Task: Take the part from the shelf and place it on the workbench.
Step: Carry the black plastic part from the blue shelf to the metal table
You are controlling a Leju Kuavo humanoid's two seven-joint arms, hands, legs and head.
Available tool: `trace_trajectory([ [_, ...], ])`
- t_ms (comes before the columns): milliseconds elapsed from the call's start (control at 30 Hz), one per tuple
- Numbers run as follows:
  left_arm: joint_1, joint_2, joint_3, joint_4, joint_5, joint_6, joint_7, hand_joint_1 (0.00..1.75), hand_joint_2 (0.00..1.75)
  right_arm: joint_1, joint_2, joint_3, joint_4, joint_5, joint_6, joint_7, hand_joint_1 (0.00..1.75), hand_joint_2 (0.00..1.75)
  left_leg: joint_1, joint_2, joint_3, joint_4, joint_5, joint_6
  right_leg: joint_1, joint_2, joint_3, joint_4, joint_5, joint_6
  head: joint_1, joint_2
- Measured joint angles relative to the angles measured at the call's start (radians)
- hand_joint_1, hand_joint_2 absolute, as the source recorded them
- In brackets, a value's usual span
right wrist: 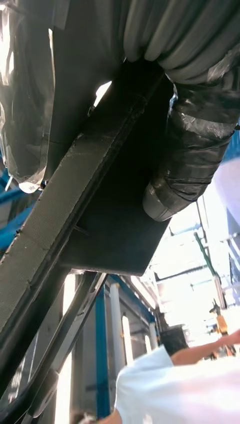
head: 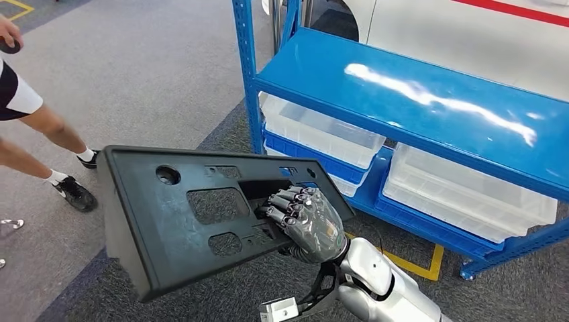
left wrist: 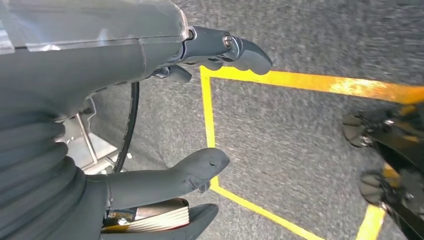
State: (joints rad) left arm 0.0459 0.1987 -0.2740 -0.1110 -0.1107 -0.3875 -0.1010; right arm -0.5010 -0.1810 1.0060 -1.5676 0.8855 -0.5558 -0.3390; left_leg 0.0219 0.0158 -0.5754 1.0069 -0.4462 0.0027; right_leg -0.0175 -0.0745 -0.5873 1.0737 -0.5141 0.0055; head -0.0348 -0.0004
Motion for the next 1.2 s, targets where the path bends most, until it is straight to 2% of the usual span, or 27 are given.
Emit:
trace_trajectory([
  [67, -0.002, 0.000, -0.002, -0.003, 0.000, 0.000, 0.000, 0.00, 1.75, -0.002, 0.001, 0.002, 0.006, 0.000, -0.002, 0.000, 1.75, 1.75, -0.001, -0.020, -0.004, -0.003, 0.006, 0.011, -0.001, 0.054, -0.051, 0.114, -0.066, -0.001, 0.000, 0.000],
  [100, -0.003, 0.000, -0.003, -0.004, 0.000, 0.000, 0.000, 0.00, 1.75, -0.002, 0.001, 0.004, 0.009, 0.000, -0.002, 0.000, 1.75, 1.75, -0.003, -0.032, -0.006, -0.002, 0.007, 0.014, 0.000, 0.066, -0.083, 0.180, -0.094, -0.002, 0.000, 0.000],
  [133, -0.003, -0.001, -0.005, -0.006, 0.000, 0.000, 0.000, 0.00, 1.75, -0.001, 0.001, 0.006, 0.014, 0.000, -0.002, 0.000, 1.75, 1.75, -0.005, -0.045, -0.008, -0.001, 0.008, 0.016, 0.002, 0.071, -0.105, 0.228, -0.106, -0.004, 0.000, 0.000],
  [167, -0.003, -0.002, -0.007, -0.007, 0.000, 0.000, 0.000, 0.00, 1.75, -0.001, 0.001, 0.008, 0.017, 0.000, -0.002, 0.000, 1.75, 1.75, -0.006, -0.059, -0.009, 0.000, 0.008, 0.016, 0.004, 0.073, -0.113, 0.242, -0.099, -0.006, 0.000, 0.000],
  [200, -0.003, -0.002, -0.009, -0.008, 0.000, 0.000, 0.000, 0.00, 1.75, -0.001, 0.001, 0.009, 0.020, 0.000, -0.002, 0.000, 1.75, 1.75, -0.007, -0.074, -0.009, 0.003, 0.008, 0.016, 0.005, 0.076, -0.102, 0.218, -0.073, -0.010, 0.000, 0.000],
  [233, -0.003, -0.002, -0.010, -0.008, 0.000, 0.000, 0.000, 0.00, 1.75, -0.002, 0.001, 0.010, 0.022, 0.000, -0.002, 0.000, 1.75, 1.75, -0.008, -0.089, -0.009, 0.006, 0.008, 0.015, 0.005, 0.086, -0.076, 0.162, -0.036, -0.014, 0.000, 0.000],
  [300, -0.003, -0.003, -0.011, -0.009, 0.000, 0.000, 0.002, 0.00, 1.75, -0.006, 0.001, 0.011, 0.024, -0.002, -0.002, -0.001, 1.75, 1.75, -0.009, -0.116, -0.015, 0.015, 0.006, 0.011, 0.002, 0.134, -0.021, 0.038, 0.018, -0.023, 0.000, 0.000],
  [367, -0.005, -0.005, -0.012, -0.011, 0.001, 0.000, 0.006, 0.00, 1.75, -0.009, 0.002, 0.012, 0.028, -0.008, -0.004, -0.004, 1.75, 1.75, -0.007, -0.139, -0.028, 0.021, 0.008, 0.001, 0.001, 0.161, -0.001, -0.014, 0.028, -0.024, 0.000, 0.000],
  [433, -0.002, -0.006, -0.012, -0.012, 0.002, 0.000, 0.013, 0.00, 1.75, -0.012, 0.008, 0.012, 0.036, -0.018, -0.009, -0.011, 1.75, 1.75, -0.001, -0.160, -0.037, 0.020, 0.012, -0.013, 0.002, 0.139, 0.001, -0.022, 0.031, -0.026, 0.000, 0.000],
  [467, 0.001, -0.007, -0.012, -0.012, 0.003, 0.000, 0.016, 0.00, 1.75, -0.014, 0.012, 0.012, 0.040, -0.023, -0.013, -0.015, 1.75, 1.75, -0.001, -0.151, -0.040, 0.025, 0.009, -0.018, 0.001, 0.126, 0.005, -0.027, 0.033, -0.030, 0.000, 0.000],
  [500, 0.001, -0.008, -0.012, -0.012, 0.003, 0.001, 0.019, 0.00, 1.75, -0.016, 0.018, 0.012, 0.044, -0.026, -0.017, -0.018, 1.75, 1.75, -0.003, -0.126, -0.050, 0.045, -0.003, -0.024, -0.002, 0.112, 0.008, -0.033, 0.036, -0.035, -0.001, 0.000],
  [567, -0.002, -0.010, -0.012, -0.013, 0.004, 0.003, 0.025, 0.00, 1.75, -0.019, 0.028, 0.012, 0.051, -0.031, -0.022, -0.026, 1.75, 1.75, -0.005, -0.058, -0.096, 0.143, -0.056, -0.034, -0.002, 0.082, 0.013, -0.040, 0.038, -0.043, -0.003, 0.000],
  [633, -0.006, -0.014, -0.012, -0.015, 0.004, 0.006, 0.031, 0.00, 1.75, -0.021, 0.034, 0.013, 0.058, -0.036, -0.023, -0.032, 1.75, 1.75, -0.001, -0.028, -0.153, 0.259, -0.102, -0.042, 0.000, 0.050, 0.013, -0.040, 0.036, -0.045, -0.004, 0.000],
  [667, -0.007, -0.016, -0.012, -0.016, 0.005, 0.007, 0.034, 0.00, 1.75, -0.021, 0.037, 0.013, 0.062, -0.040, -0.023, -0.033, 1.75, 1.75, 0.001, -0.023, -0.164, 0.283, -0.102, -0.045, 0.001, 0.034, 0.013, -0.040, 0.035, -0.045, -0.004, 0.000],
  [700, -0.008, -0.018, -0.012, -0.016, 0.005, 0.007, 0.036, 0.00, 1.75, -0.021, 0.042, 0.014, 0.066, -0.045, -0.022, -0.034, 1.75, 1.75, 0.002, -0.019, -0.156, 0.267, -0.085, -0.046, 0.001, 0.020, 0.014, -0.040, 0.034, -0.044, -0.004, 0.000],
  [733, -0.008, -0.019, -0.012, -0.017, 0.005, 0.007, 0.039, 0.00, 1.75, -0.023, 0.049, 0.014, 0.070, -0.049, -0.021, -0.035, 1.75, 1.75, 0.002, -0.012, -0.128, 0.216, -0.055, -0.045, 0.002, 0.006, 0.016, -0.040, 0.032, -0.043, -0.004, 0.000],
  [767, -0.008, -0.019, -0.012, -0.017, 0.006, 0.008, 0.042, 0.00, 1.75, -0.025, 0.056, 0.014, 0.073, -0.053, -0.020, -0.035, 1.75, 1.75, 0.000, 0.006, -0.090, 0.143, -0.024, -0.043, 0.002, -0.006, 0.018, -0.040, 0.030, -0.040, -0.004, 0.000],
  [833, -0.010, -0.020, -0.012, -0.018, 0.007, 0.009, 0.050, 0.00, 1.75, -0.031, 0.074, 0.015, 0.079, -0.056, -0.019, -0.035, 1.75, 1.75, -0.010, 0.041, -0.031, 0.031, 0.012, -0.028, 0.007, -0.026, 0.023, -0.039, 0.025, -0.033, -0.003, 0.000],
  [867, -0.011, -0.021, -0.012, -0.019, 0.009, 0.010, 0.053, 0.00, 1.75, -0.035, 0.082, 0.016, 0.083, -0.058, -0.017, -0.035, 1.75, 1.75, -0.015, 0.049, -0.022, 0.009, 0.015, -0.020, 0.010, -0.035, 0.024, -0.040, 0.024, -0.028, -0.003, 0.000],
  [933, -0.011, -0.023, -0.012, -0.019, 0.015, 0.011, 0.059, 0.00, 1.75, -0.040, 0.097, 0.019, 0.089, -0.064, -0.013, -0.035, 1.75, 1.75, -0.019, 0.029, -0.025, 0.004, 0.017, -0.006, 0.012, -0.054, 0.028, -0.043, 0.022, -0.019, -0.003, 0.000],
  [967, -0.010, -0.025, -0.012, -0.019, 0.018, 0.012, 0.061, 0.00, 1.75, -0.041, 0.103, 0.020, 0.092, -0.065, -0.012, -0.035, 1.75, 1.75, -0.016, 0.019, -0.024, 0.000, 0.020, 0.000, 0.011, -0.048, 0.030, -0.040, 0.018, -0.014, -0.003, 0.000],
  [1033, -0.009, -0.029, -0.011, -0.019, 0.028, 0.014, 0.062, 0.00, 1.75, -0.043, 0.110, 0.023, 0.095, -0.065, -0.012, -0.031, 1.75, 1.75, -0.011, -0.002, -0.021, -0.010, 0.028, 0.012, 0.008, 0.003, 0.013, 0.005, -0.017, -0.006, -0.002, 0.000],
  [1067, -0.009, -0.031, -0.009, -0.019, 0.037, 0.016, 0.060, 0.00, 1.75, -0.041, 0.108, 0.024, 0.097, -0.059, -0.015, -0.025, 1.75, 1.75, -0.009, -0.012, -0.020, -0.011, 0.030, 0.016, 0.006, 0.037, -0.010, 0.057, -0.047, -0.005, -0.002, 0.000],
  [1100, -0.009, -0.034, -0.004, -0.019, 0.051, 0.020, 0.054, 0.00, 1.75, -0.032, 0.098, 0.024, 0.098, -0.048, -0.023, -0.013, 1.75, 1.75, -0.010, -0.024, -0.021, -0.012, 0.031, 0.019, 0.006, 0.059, -0.041, 0.122, -0.079, -0.005, -0.002, 0.000],
  [1133, -0.007, -0.038, 0.004, -0.019, 0.067, 0.026, 0.044, 0.00, 1.75, -0.017, 0.082, 0.022, 0.098, -0.033, -0.036, -0.002, 1.75, 1.75, -0.011, -0.037, -0.022, -0.011, 0.031, 0.022, 0.006, 0.069, -0.070, 0.182, -0.102, -0.005, -0.002, 0.000],
  [1167, -0.003, -0.044, 0.014, -0.016, 0.085, 0.032, 0.028, 0.00, 1.75, 0.008, 0.057, 0.015, 0.094, -0.015, -0.056, 0.007, 1.75, 1.75, -0.012, -0.054, -0.022, -0.010, 0.031, 0.023, 0.006, 0.072, -0.087, 0.216, -0.108, -0.005, -0.002, 0.000],
  [1200, 0.001, -0.051, 0.025, -0.008, 0.102, 0.039, 0.007, 0.00, 1.75, 0.042, 0.024, 0.001, 0.085, 0.002, -0.079, 0.008, 1.75, 1.75, -0.012, -0.072, -0.022, -0.008, 0.031, 0.024, 0.006, 0.074, -0.088, 0.217, -0.095, -0.005, -0.002, 0.000],
])
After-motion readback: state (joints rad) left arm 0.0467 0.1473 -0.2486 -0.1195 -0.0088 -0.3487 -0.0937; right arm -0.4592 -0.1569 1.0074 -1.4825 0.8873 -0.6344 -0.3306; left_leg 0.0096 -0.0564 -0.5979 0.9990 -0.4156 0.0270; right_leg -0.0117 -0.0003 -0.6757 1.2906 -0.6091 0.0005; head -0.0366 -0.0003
